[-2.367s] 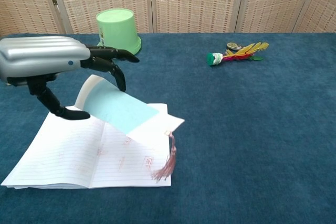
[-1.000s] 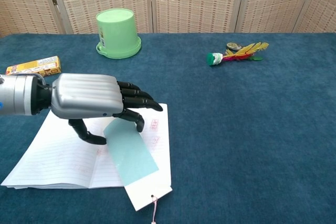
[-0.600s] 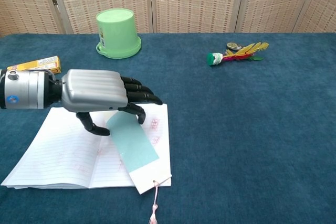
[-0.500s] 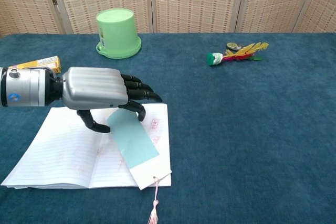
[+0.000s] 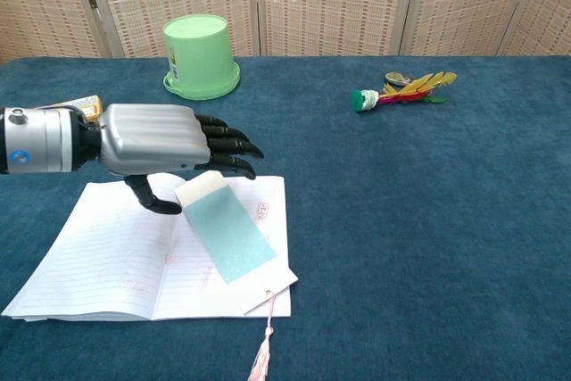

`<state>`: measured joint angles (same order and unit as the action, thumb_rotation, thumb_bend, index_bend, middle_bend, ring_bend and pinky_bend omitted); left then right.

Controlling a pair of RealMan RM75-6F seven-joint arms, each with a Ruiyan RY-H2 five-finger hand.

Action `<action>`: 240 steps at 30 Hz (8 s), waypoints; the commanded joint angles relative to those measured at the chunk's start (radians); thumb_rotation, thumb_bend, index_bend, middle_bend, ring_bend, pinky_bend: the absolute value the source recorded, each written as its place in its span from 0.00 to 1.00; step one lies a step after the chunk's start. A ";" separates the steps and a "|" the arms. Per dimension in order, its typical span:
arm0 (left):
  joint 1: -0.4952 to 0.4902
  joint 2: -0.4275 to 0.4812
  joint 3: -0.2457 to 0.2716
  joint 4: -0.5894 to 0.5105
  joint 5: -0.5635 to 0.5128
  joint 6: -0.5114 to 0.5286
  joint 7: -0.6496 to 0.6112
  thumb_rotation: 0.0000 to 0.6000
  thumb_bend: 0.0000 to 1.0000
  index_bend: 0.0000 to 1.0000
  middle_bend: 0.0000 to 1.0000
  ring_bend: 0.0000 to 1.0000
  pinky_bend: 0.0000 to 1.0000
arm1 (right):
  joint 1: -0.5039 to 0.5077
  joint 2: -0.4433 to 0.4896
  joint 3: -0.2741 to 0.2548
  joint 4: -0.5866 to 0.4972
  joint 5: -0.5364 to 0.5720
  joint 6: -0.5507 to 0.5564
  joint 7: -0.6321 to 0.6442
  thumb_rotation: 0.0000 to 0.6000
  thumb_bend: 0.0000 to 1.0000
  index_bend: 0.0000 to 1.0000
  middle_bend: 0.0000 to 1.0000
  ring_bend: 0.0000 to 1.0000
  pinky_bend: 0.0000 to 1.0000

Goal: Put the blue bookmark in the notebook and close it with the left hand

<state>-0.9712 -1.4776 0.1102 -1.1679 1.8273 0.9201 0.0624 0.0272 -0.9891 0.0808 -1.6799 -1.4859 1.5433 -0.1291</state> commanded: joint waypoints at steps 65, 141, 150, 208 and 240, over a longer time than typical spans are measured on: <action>0.043 -0.118 -0.099 -0.362 -0.507 -0.166 0.627 0.46 0.58 0.29 0.00 0.00 0.13 | -0.005 -0.029 -0.004 0.075 0.019 -0.024 0.073 1.00 0.20 0.04 0.07 0.06 0.07; 0.150 0.120 0.081 -0.681 -0.395 -0.050 0.749 0.46 0.58 0.32 0.00 0.00 0.13 | -0.022 -0.036 -0.016 0.072 -0.011 0.003 0.082 1.00 0.20 0.04 0.07 0.06 0.07; 0.178 0.093 0.091 -0.673 -0.397 -0.055 0.788 0.46 0.58 0.32 0.00 0.00 0.13 | -0.021 -0.038 -0.016 0.077 -0.012 0.000 0.088 1.00 0.20 0.04 0.07 0.06 0.07; 0.124 0.024 -0.162 -0.501 -0.636 -0.096 0.593 0.52 0.58 0.26 0.00 0.00 0.13 | -0.031 -0.032 -0.018 0.072 -0.022 0.017 0.089 1.00 0.20 0.04 0.07 0.06 0.07; 0.043 -0.110 -0.139 -0.302 -0.876 -0.068 0.742 0.52 0.58 0.28 0.00 0.00 0.13 | -0.039 -0.036 -0.017 0.088 -0.007 0.014 0.104 1.00 0.20 0.04 0.07 0.06 0.07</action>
<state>-0.9269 -1.5898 -0.0309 -1.4690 0.9535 0.8502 0.8023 -0.0121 -1.0246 0.0638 -1.5914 -1.4924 1.5572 -0.0247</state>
